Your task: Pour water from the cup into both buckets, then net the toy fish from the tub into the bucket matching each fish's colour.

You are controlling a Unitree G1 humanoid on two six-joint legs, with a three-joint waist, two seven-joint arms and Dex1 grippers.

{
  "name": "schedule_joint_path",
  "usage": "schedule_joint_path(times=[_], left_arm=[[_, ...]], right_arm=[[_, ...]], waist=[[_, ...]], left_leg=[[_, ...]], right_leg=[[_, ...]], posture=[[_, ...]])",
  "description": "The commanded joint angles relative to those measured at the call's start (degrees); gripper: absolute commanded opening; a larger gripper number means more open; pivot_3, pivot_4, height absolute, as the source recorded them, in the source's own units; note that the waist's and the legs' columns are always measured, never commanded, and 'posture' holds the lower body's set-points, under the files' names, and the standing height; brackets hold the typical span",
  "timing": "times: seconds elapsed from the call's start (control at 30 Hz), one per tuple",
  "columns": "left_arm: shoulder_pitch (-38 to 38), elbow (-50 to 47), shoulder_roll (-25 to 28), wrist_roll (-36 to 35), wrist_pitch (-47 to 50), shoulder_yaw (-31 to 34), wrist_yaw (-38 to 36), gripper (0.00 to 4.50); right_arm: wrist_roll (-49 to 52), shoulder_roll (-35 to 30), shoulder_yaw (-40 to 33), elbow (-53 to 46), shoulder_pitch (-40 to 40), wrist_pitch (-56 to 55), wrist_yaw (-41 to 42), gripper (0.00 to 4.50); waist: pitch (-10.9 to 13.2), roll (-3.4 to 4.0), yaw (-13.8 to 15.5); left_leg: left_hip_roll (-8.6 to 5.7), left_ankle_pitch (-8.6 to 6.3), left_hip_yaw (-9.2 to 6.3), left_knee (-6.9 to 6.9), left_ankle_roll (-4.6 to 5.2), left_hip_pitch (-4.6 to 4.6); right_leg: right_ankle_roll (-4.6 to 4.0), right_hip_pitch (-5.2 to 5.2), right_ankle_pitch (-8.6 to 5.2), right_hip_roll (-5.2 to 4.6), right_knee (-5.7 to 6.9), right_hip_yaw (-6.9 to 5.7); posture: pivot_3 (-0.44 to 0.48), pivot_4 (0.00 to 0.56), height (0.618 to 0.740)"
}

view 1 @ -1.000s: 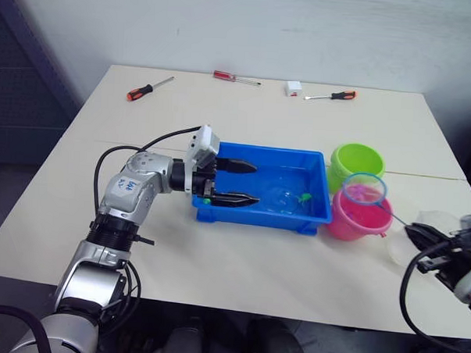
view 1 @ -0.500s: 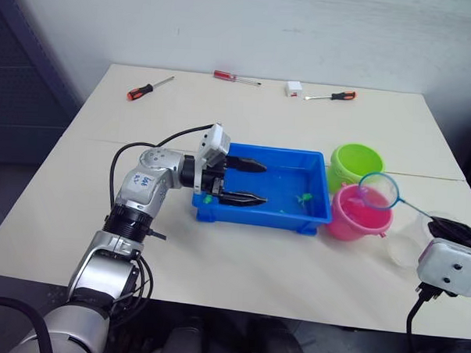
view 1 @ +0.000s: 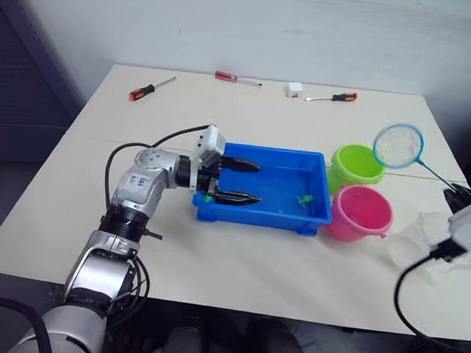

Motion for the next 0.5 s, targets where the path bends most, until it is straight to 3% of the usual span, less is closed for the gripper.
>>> schedule_joint_path(times=[0.03, 0.27, 0.5], left_arm=[[1.3, -3.2, 1.1, -0.4, 0.5, 1.5, 0.3, 4.43], [7.2, -12.8, 3.7, -0.7, 3.2, 2.1, 3.2, 4.43], [12.0, -21.9, 4.7, -1.5, 6.0, 3.5, 7.8, 4.43]], right_arm=[[15.2, 2.5, 2.1, -5.8, -6.6, 22.7, -0.6, 0.00], [25.1, 12.2, 5.8, -3.6, -18.7, 51.4, -6.1, 0.00], [32.1, 21.4, 3.5, 8.3, -22.1, 55.1, -14.4, 0.00]], waist=[[0.0, 0.01, 0.1], [0.0, 0.00, 0.3], [0.0, 0.01, 0.2]], left_leg=[[0.00, 0.00, -0.01, 0.00, 0.00, -0.01], [-0.02, -0.08, -0.06, -0.06, 0.13, -0.14], [-0.05, -0.15, -0.04, -0.10, 0.26, -0.20]], right_leg=[[-0.02, -0.01, -0.01, 0.00, 0.01, -0.01], [-0.03, -0.08, -0.01, -0.10, -0.13, -0.05], [-0.04, -0.11, -0.02, -0.15, -0.16, -0.05]], posture=[[0.000, 0.150, 0.740], [0.000, 0.150, 0.740], [0.000, 0.150, 0.740]])
